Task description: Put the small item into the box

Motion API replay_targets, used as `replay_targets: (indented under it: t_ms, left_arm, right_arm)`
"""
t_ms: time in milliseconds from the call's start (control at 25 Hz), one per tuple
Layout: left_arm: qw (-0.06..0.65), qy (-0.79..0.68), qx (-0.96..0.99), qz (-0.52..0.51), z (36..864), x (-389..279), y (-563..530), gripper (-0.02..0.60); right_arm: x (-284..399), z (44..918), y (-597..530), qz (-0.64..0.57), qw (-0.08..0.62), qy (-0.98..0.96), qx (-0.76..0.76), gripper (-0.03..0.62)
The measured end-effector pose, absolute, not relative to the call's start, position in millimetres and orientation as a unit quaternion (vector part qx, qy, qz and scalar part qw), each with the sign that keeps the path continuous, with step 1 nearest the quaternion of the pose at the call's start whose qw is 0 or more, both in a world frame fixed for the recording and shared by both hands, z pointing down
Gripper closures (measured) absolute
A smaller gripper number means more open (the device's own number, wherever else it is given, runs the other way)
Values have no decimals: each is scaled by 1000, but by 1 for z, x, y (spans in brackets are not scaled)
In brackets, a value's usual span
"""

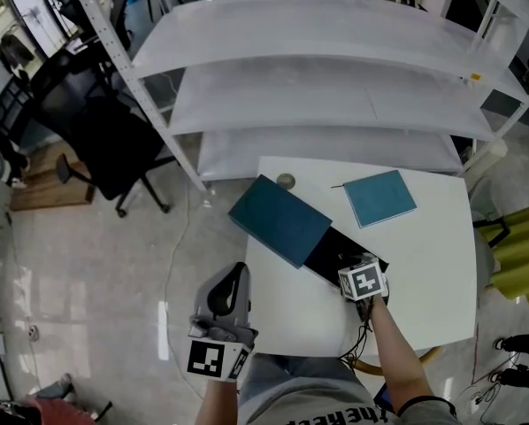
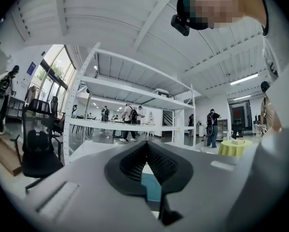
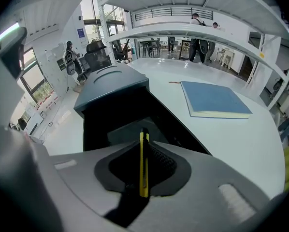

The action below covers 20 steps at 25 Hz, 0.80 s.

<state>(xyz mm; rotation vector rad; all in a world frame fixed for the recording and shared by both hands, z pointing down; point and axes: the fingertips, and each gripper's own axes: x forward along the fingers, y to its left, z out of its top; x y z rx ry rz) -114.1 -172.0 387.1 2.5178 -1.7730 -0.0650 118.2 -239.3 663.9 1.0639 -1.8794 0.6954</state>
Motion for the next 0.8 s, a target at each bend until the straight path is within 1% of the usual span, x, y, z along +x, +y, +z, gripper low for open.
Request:
replay_targets:
  t_ms: [360,520,760,800]
  left_arm:
    - [33,-575,818,-22,388,-117,-172,565]
    - [33,-573,818,-22,388,-120,-170,564]
    - [31,-564,824,-26,385,-121,-170,565]
    - [31,-562,826,-26,385,-120,-170,565]
  right_arm:
    - [118,665,-241,280,422,-751,424,533]
    - [116,663,-239,282,418,-754,422,511]
    - [109,644,-241,280,376,-772,429,511]
    - [109,641,-240,279,371,-773,432,525]
